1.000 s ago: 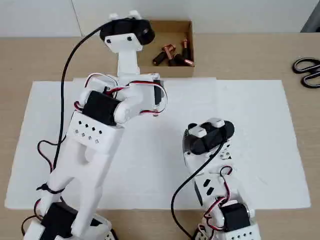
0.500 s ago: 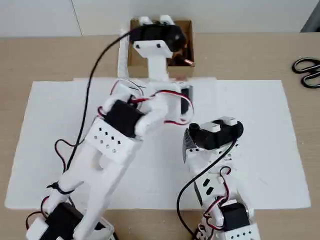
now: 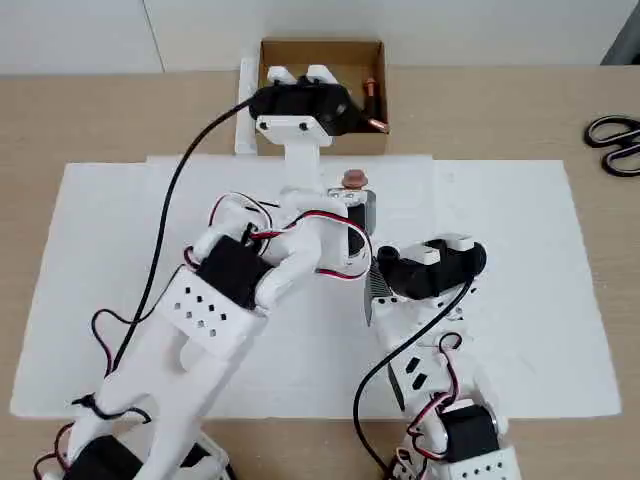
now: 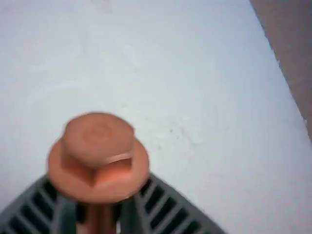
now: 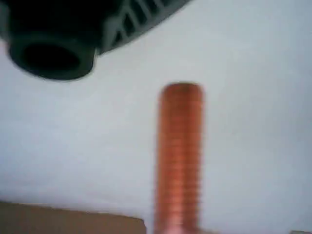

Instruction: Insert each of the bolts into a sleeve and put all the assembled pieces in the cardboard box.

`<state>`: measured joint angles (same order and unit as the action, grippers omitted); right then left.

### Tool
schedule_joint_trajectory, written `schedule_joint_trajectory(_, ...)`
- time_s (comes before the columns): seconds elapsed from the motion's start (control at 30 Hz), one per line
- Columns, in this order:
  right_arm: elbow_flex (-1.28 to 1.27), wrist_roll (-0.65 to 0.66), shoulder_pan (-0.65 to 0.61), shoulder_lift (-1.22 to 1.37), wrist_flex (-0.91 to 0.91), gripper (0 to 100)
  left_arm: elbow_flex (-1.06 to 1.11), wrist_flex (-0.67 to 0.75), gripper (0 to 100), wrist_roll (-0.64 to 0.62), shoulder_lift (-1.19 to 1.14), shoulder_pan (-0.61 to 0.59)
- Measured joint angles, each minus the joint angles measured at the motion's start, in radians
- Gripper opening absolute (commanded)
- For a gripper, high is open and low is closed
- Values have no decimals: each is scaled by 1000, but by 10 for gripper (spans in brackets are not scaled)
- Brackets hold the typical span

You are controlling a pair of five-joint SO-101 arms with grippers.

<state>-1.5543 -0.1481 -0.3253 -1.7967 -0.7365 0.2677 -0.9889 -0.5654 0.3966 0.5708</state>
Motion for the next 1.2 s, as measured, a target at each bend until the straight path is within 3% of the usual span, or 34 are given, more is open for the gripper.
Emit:
schedule_joint_trajectory(0.2,0,0,0,0,0,4,64,141,6,0,-2,2)
schedule_joint_trajectory(0.47,0,-6,-69,0,0,4,71,149,6,0,-2,3)
schedule_joint_trajectory(1.2,0,-8,-69,-2,0,4,120,147,6,6,-2,40)
